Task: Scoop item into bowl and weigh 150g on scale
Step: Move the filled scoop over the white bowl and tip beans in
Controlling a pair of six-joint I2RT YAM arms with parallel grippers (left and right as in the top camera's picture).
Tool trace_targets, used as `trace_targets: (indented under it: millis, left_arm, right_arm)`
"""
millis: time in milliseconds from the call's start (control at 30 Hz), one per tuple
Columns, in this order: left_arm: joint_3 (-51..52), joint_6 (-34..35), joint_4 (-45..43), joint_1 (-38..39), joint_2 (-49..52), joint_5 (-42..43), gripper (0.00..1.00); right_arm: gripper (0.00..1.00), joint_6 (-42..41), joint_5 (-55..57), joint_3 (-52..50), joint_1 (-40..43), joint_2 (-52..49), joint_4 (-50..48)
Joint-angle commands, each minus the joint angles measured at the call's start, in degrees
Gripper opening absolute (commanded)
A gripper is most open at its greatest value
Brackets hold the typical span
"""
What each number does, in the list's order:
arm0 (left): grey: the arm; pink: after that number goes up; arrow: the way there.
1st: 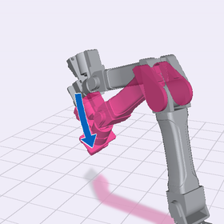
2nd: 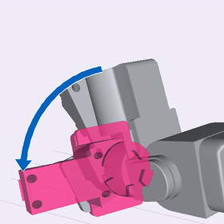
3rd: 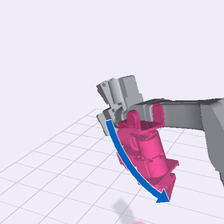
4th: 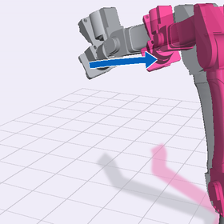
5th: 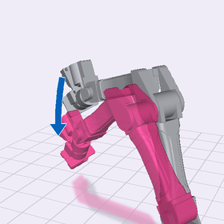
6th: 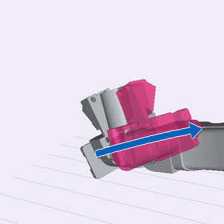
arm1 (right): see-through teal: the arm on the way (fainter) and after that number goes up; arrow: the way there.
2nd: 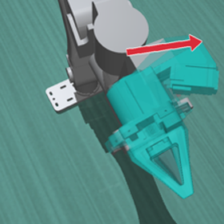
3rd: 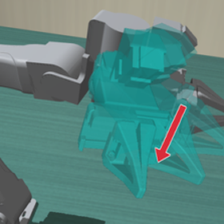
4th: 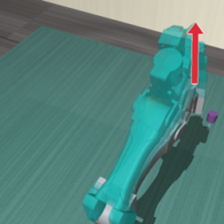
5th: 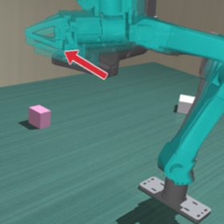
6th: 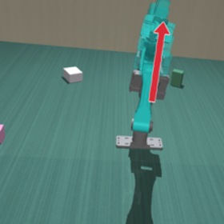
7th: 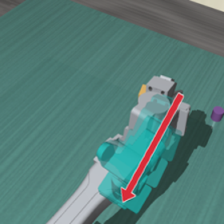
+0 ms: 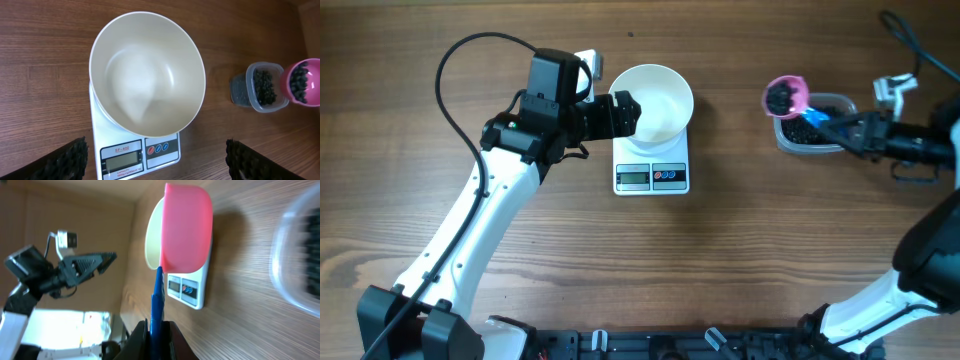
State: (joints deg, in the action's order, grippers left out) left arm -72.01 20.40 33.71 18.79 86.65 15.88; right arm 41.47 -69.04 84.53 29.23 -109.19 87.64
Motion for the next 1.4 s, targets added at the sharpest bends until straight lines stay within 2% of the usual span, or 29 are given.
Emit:
trace_targets:
  millis: [0, 300, 433, 633, 867, 1167, 1367]
  left_arm:
    - [-0.33, -0.68, -0.02, -0.33, 0.48, -0.55, 0.91]
    - [-0.33, -0.70, -0.63, -0.33, 0.48, -0.57, 0.91]
    - [-0.33, -0.68, -1.57, -0.33, 0.48, -0.55, 0.91]
    - [-0.33, -0.68, -1.77, -0.33, 0.46, -0.57, 0.91]
    - [-0.33, -0.24, -2.16, -4.26, 0.46, -0.50, 0.91]
    - [-0.33, -0.28, -2.12, -6.97, 0.46, -0.33, 0.92]
    - [-0.33, -0.28, -2.14, -6.97, 0.46, -0.37, 0.95]
  right_arm:
    - [0.04, 1.79, -3.13, -0.33, -5.73, -0.74, 0.11]
    - [0.04, -3.76, -2.93, 2.21, -18.78, 0.37, -1.42]
    - [0.04, -14.10, 1.66, 4.04, -23.39, 2.25, -8.28]
    - [0.04, -30.84, 13.31, 5.77, -30.12, 6.69, -20.41]
    - [0.04, -41.99, 28.52, 6.40, -39.71, 9.90, -29.20]
    - [0.04, -50.66, 55.39, 6.40, -51.12, 9.90, -37.83]
    - [0.04, -50.66, 70.99, 6.40, -55.63, 9.90, -40.30]
